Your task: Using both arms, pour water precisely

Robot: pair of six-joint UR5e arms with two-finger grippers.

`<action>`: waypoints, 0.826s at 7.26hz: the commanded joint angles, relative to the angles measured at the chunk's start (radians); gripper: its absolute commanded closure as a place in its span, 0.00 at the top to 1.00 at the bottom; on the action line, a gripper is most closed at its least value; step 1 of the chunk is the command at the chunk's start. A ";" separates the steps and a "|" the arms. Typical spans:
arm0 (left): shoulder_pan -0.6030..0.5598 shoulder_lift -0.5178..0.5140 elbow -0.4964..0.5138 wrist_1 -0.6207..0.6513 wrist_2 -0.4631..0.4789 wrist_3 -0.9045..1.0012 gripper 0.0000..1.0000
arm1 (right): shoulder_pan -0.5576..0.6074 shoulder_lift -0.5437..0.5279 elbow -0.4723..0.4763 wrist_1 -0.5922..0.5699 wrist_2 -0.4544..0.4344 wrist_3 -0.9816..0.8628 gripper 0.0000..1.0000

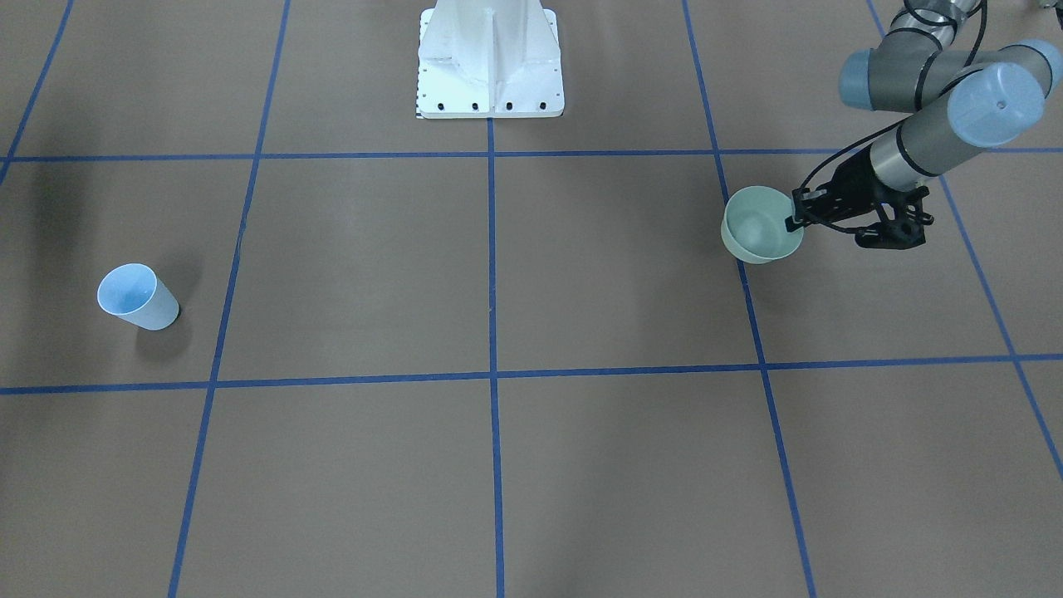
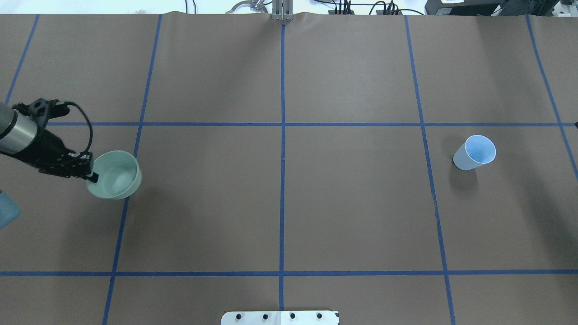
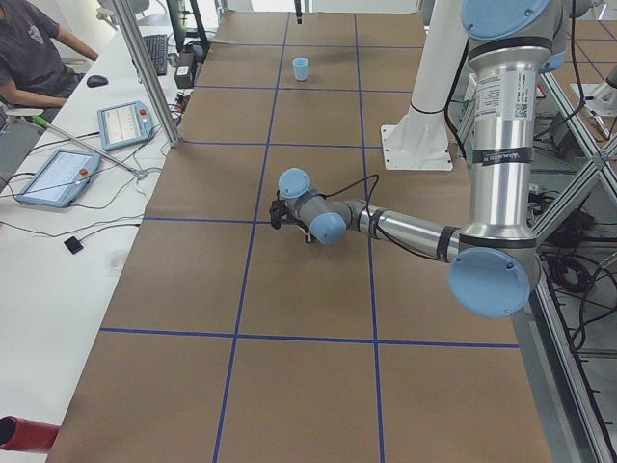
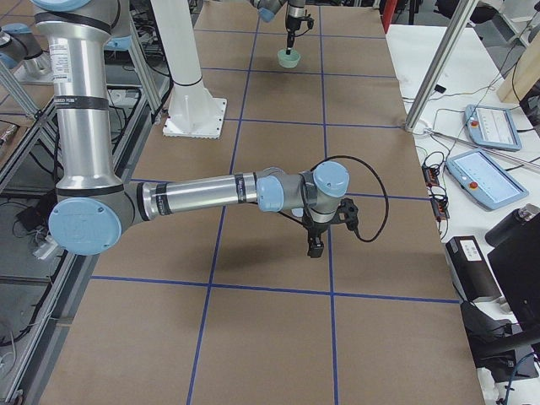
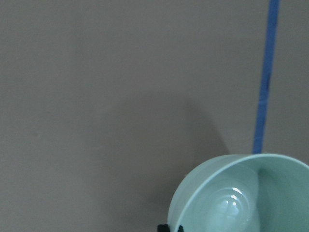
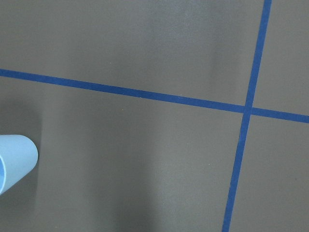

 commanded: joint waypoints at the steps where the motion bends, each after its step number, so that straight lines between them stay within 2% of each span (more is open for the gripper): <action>1: 0.113 -0.193 -0.010 0.036 0.096 -0.260 0.00 | -0.005 0.001 0.002 0.001 0.000 -0.004 1.00; 2: 0.198 -0.317 0.004 0.162 0.154 -0.332 0.00 | -0.009 0.001 0.005 0.018 0.000 -0.006 1.00; 3: 0.255 -0.483 0.053 0.327 0.254 -0.335 0.00 | -0.009 -0.002 0.001 0.050 0.000 -0.001 1.00; 4: 0.290 -0.607 0.166 0.359 0.293 -0.344 0.00 | -0.009 -0.006 -0.002 0.050 -0.001 0.000 1.00; 5: 0.304 -0.680 0.252 0.356 0.295 -0.367 0.00 | -0.012 -0.011 -0.001 0.062 -0.003 -0.003 1.00; 6: 0.311 -0.685 0.263 0.356 0.295 -0.367 0.00 | -0.012 -0.012 -0.002 0.064 -0.003 -0.001 1.00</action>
